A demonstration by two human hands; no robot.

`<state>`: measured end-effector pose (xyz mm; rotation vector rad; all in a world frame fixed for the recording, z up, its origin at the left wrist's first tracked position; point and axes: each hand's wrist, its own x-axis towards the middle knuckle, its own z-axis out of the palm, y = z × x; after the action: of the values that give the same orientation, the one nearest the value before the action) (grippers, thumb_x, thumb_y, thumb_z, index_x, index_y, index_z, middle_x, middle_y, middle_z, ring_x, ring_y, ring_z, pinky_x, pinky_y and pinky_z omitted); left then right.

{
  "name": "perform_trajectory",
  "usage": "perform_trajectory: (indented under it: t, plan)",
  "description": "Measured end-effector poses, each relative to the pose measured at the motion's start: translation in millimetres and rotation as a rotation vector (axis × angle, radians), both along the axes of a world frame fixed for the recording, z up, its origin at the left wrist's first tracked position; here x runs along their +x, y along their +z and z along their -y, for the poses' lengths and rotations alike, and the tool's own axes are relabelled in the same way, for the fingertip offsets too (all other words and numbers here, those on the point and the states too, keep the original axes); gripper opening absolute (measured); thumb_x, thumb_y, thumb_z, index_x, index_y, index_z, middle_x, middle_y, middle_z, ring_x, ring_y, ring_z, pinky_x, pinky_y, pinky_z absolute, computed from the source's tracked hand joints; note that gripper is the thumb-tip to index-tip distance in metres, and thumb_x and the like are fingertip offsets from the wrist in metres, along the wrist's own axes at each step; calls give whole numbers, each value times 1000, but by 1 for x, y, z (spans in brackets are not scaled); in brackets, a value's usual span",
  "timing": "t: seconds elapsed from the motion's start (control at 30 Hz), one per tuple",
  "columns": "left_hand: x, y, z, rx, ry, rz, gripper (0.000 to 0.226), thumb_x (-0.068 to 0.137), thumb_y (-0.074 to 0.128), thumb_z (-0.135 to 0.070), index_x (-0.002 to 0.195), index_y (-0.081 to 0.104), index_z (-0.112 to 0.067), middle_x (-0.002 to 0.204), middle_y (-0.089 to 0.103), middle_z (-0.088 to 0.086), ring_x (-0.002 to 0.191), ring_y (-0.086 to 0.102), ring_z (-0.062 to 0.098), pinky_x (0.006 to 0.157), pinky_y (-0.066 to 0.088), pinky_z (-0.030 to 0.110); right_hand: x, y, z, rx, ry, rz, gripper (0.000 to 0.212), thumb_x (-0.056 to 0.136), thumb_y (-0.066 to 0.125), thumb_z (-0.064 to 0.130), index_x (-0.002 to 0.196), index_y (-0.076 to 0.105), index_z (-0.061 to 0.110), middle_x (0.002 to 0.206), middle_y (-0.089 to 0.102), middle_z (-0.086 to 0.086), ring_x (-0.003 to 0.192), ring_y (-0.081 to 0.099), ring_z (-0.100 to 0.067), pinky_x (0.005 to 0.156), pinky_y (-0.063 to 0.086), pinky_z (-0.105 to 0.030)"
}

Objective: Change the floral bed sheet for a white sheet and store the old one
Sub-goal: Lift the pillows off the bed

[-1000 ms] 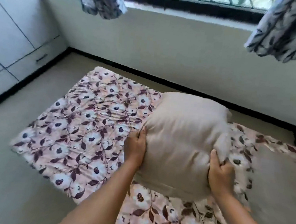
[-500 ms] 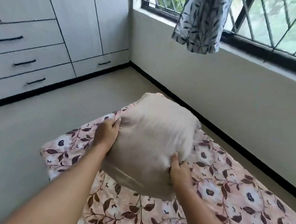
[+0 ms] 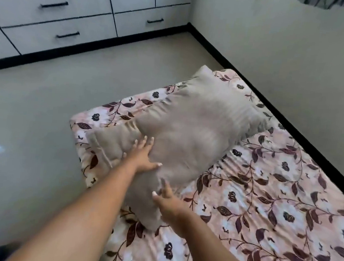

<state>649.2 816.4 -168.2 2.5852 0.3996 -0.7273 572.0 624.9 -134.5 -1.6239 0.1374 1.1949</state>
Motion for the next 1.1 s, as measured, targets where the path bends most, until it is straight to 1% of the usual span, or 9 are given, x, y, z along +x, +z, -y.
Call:
perform_trajectory:
  t: [0.1,0.17,0.27,0.4,0.5,0.63,0.8,1.03,1.1]
  plan:
    - [-15,4,14,73,10,9,108,84,63,-66,158,-11,-36,165,-21,-8,153,-14,29,116,14,66,0,6,3,-70,62,63,79,107,51,26,162,-5,22,152,44,-2,118,52,-13,80,49,-23]
    - [-24,11,25,51,83,-36,106,86,63,-61,158,-11,-36,164,-24,-9,152,-17,31,114,13,69,-3,13,11,-130,64,103,84,103,57,34,163,-1,22,162,34,-5,135,46,-20,97,49,-30]
    - [-45,20,38,45,138,-78,100,90,59,-61,159,-6,-30,166,-19,-2,152,-12,38,118,17,65,-18,33,30,-241,146,222,88,98,58,49,163,4,25,167,24,-7,150,31,-26,118,34,-38]
    - [-84,41,76,47,177,92,67,99,50,-47,156,27,-20,168,9,6,153,8,35,120,24,53,-47,58,71,-400,175,367,80,100,53,49,163,12,21,161,38,-10,144,42,-27,113,37,-35]
    - [-118,51,117,30,142,173,55,102,49,-41,150,38,-17,165,20,8,151,18,32,121,25,51,-72,67,105,-490,156,420,77,101,51,50,162,16,19,164,33,-8,146,39,-27,114,35,-35]
    - [-170,59,200,-47,-13,135,61,100,48,-44,153,32,-18,164,24,5,151,20,28,122,24,50,-124,69,175,-612,50,406,80,101,47,57,163,13,19,168,21,-8,152,26,-27,122,29,-43]
    - [-239,67,317,-78,-289,8,65,101,45,-48,154,27,-15,163,24,8,151,19,29,119,29,49,-215,69,275,-766,-113,307,80,99,44,61,162,14,22,168,15,-12,154,19,-32,121,26,-48]
    - [-375,78,512,-217,-552,-167,66,101,46,-47,152,29,-8,156,36,15,142,35,33,115,33,41,-377,72,450,-952,-367,103,78,99,45,60,162,17,23,169,12,-11,153,17,-36,121,26,-48]
    - [-423,80,572,-296,-563,-246,66,99,50,-47,150,33,-9,152,43,15,135,45,33,107,42,39,-432,74,501,-1007,-473,35,76,99,46,60,160,22,21,168,16,-12,151,22,-36,119,29,-46]
